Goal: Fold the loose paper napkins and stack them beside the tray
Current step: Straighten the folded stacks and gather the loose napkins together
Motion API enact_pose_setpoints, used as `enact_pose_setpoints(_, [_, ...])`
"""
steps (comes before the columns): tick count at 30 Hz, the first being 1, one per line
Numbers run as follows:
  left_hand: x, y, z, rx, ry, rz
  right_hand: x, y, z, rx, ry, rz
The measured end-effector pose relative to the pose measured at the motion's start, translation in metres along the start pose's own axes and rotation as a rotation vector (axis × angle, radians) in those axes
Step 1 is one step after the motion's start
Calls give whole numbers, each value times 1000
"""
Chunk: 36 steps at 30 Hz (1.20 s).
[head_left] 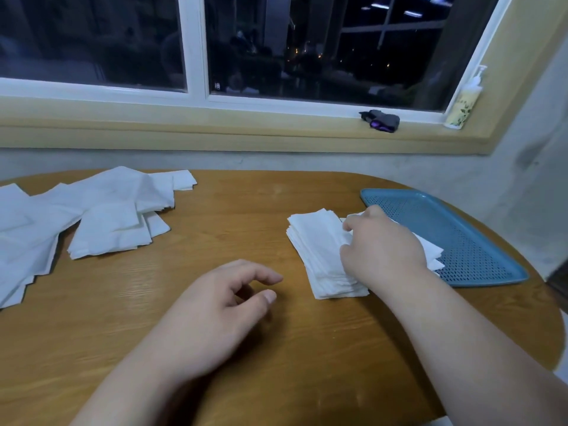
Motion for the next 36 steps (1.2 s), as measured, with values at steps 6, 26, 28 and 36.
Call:
enact_pose_setpoints(6, [-12, -18, -1, 15, -10, -12, -26, -13, 45, 240, -159, -6])
enact_pose_setpoints(26, [-53, -141, 64, 121, -335, -490, 25, 44, 285, 754, -260, 199])
enact_pose_setpoints(28, [-52, -144, 68, 119, -351, -497, 37, 52, 299, 720, -221, 211])
enact_pose_setpoints(36, [-53, -150, 82, 120, -376, -502, 58, 63, 320, 836, -134, 197])
Point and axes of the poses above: each hand's wrist, its own x-axis towards the middle knuckle, its own y-axis out of the palm, z = x × y, the point moved 1 cm from there along x, towards the middle knuckle, and after that the axes turned 1 degree about y, right-handed, at the moved point
